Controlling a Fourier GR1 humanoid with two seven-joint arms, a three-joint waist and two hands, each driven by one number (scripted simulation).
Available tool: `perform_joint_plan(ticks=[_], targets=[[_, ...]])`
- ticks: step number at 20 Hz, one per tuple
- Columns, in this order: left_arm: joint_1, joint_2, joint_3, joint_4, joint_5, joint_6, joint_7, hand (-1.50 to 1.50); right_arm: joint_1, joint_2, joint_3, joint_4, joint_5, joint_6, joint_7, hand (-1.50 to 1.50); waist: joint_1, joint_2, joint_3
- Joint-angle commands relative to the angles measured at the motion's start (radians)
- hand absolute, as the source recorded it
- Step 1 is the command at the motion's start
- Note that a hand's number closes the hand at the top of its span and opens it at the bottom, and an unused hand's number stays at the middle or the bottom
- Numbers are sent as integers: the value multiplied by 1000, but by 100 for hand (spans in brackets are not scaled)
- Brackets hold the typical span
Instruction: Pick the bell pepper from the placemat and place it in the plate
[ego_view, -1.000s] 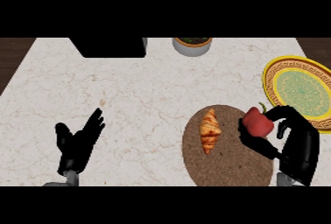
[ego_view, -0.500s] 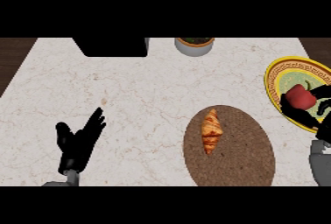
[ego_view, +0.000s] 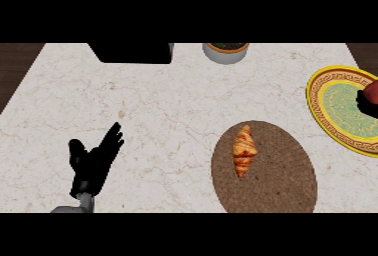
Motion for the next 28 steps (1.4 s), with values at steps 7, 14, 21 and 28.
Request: perform_joint_plan(ticks=[7, 14, 21, 28], targets=[[-45, 6, 2, 3, 6, -31, 2, 0, -124, -177, 22, 481, 91, 137, 20, -150, 47, 22, 2], [-29, -9, -11, 15, 1, -32, 4, 0, -177, -156, -43, 556, 13, 294, -152, -150, 35, 19, 7], [-37, -14, 4, -11, 9, -15, 18, 0, -197, -140, -197, 554, -140, 341, -321, -150, 30, 18, 8], [-15, 2, 16, 1, 12, -31, 8, 0, -165, -252, -294, 615, -238, 567, -342, -150, 14, 11, 5]])
